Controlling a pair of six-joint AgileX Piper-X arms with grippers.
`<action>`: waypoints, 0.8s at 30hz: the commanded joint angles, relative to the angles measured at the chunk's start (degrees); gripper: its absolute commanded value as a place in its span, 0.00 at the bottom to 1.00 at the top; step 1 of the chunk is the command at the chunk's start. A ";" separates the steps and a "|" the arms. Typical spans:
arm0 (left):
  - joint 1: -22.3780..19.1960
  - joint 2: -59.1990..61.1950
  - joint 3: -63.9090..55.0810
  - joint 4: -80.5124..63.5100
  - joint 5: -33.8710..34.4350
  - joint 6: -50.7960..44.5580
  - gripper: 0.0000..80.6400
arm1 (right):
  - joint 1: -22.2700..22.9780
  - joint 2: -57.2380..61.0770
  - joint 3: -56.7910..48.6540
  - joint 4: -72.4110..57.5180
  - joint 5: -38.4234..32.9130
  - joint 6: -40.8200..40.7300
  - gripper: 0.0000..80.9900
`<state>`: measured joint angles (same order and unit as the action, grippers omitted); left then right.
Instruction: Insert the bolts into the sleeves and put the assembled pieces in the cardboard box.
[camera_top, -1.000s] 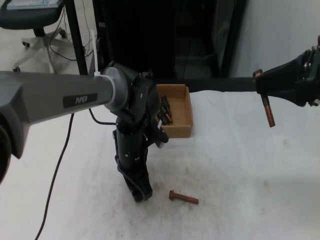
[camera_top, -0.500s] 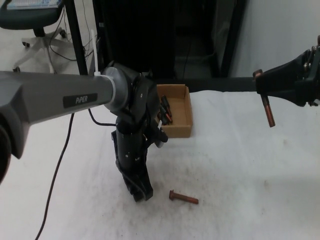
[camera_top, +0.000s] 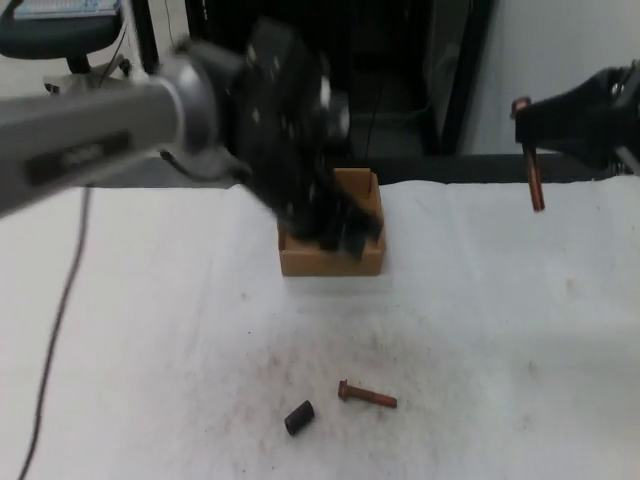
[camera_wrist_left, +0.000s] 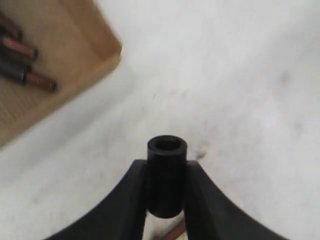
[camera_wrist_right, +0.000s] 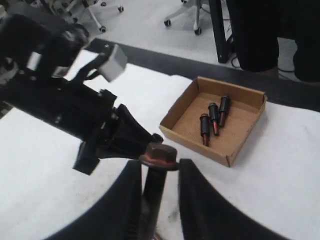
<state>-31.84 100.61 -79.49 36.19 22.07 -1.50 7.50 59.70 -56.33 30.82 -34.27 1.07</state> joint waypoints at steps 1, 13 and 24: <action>0.51 -5.54 -0.59 -2.87 1.16 -0.43 0.00 | -0.21 -0.52 0.00 -2.88 -0.15 2.14 0.01; -1.35 -36.00 23.03 -25.04 1.18 1.05 0.00 | -0.07 -0.52 0.00 -13.87 -15.70 9.85 0.01; -2.54 -60.66 50.57 -36.61 0.09 3.98 0.00 | 16.66 -0.52 0.00 -30.38 -13.16 7.17 0.01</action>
<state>-34.16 40.14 -30.16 1.92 21.46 1.79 19.91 59.70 -56.27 5.90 -48.62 10.18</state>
